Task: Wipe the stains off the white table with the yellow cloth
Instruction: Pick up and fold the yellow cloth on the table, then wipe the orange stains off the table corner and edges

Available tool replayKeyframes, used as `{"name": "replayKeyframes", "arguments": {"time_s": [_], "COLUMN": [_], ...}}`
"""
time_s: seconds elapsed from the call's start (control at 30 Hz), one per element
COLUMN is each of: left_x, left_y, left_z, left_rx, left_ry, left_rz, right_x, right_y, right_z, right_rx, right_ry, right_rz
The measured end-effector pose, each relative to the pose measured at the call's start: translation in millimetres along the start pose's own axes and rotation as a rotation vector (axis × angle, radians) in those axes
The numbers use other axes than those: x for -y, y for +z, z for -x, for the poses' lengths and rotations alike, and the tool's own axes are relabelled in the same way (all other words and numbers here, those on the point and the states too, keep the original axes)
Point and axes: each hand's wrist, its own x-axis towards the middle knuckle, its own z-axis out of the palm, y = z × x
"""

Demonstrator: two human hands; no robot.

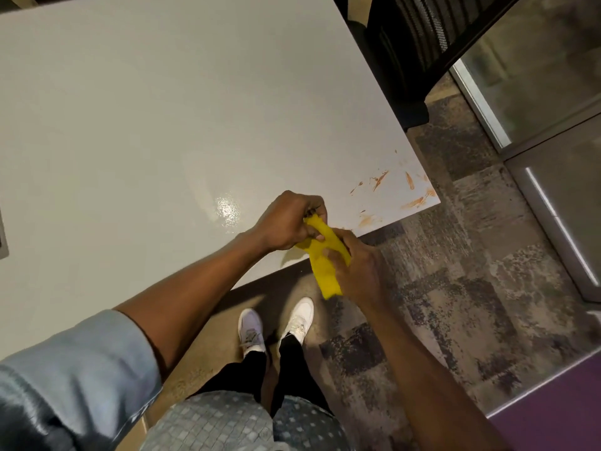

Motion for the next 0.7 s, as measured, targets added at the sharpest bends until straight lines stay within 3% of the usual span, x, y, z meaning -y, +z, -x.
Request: {"name": "replayKeyframes", "arguments": {"time_s": [0.17,0.27,0.43,0.53,0.7], "left_x": [21,44,78,92,93], "left_y": [13,24,40,44,48], "left_z": [2,8,21,26,23], "left_rx": [0.035,0.133,0.252,0.262,0.241], "left_ry": [-0.056,-0.113,-0.168,-0.133,-0.124], "left_rz": [-0.262,-0.452,-0.626,-0.611,-0.600], "right_x": [-9,-25,-30,-32,-50], "right_y": [-1,6,75,119,119], "right_z": [-3,-10,-12,8,11], "right_rx": [-0.376,-0.436,-0.219,0.117,0.112], "right_ry": [0.182,0.275,0.099,-0.055,-0.008], "right_rz": [0.192,0.248,0.443,0.613,0.624]}}
